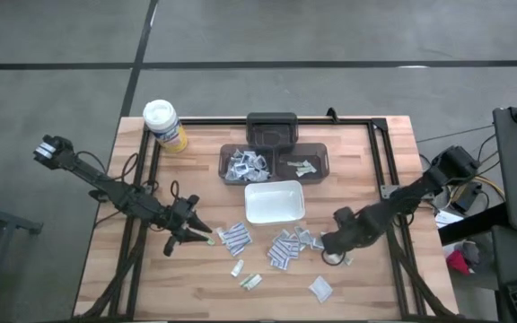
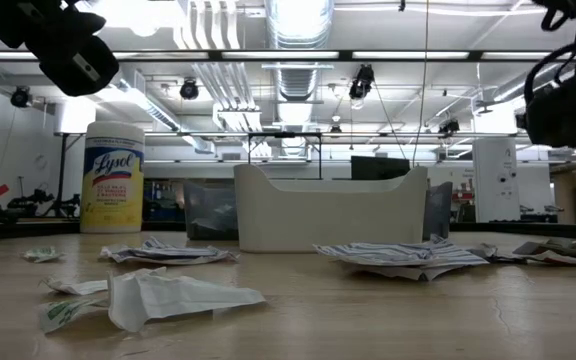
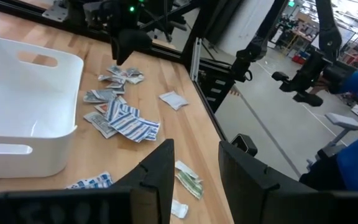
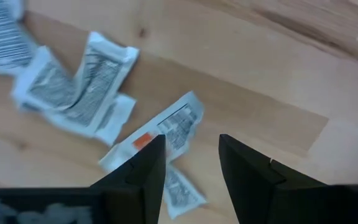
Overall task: Pick & Place First Aid Supplies
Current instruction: Put the ointment pack into the top black bin
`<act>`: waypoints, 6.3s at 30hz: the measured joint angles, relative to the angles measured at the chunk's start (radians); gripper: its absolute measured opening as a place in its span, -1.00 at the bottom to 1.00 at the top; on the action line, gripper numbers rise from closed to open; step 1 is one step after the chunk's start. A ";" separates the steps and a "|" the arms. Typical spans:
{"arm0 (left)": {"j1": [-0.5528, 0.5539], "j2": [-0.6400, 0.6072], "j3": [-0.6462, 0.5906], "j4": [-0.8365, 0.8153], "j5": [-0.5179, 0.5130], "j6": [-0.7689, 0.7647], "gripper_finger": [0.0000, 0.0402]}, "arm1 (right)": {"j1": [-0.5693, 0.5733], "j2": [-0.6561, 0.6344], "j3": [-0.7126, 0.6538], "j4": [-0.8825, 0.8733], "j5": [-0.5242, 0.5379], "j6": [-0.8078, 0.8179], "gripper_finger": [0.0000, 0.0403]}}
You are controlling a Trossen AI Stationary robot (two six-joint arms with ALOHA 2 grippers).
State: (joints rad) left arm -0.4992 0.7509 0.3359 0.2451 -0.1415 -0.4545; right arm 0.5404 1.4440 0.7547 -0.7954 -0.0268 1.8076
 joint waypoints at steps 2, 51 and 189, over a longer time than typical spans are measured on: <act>0.000 0.000 0.000 0.000 0.002 0.000 -0.42 | -0.001 0.027 0.000 0.001 0.000 0.003 -0.31; 0.000 0.000 0.000 0.000 0.022 -0.007 -0.42 | 0.000 -0.031 0.024 0.015 0.234 -0.004 -0.96; 0.172 0.000 -0.013 0.008 -0.197 -0.017 -0.42 | -1.193 0.958 1.450 -0.364 -0.097 -2.567 -0.61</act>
State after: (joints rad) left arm -0.3267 0.7513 0.3225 0.2535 -0.3382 -0.4713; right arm -0.6529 2.4016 2.2051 -1.1599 -0.1242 -0.7589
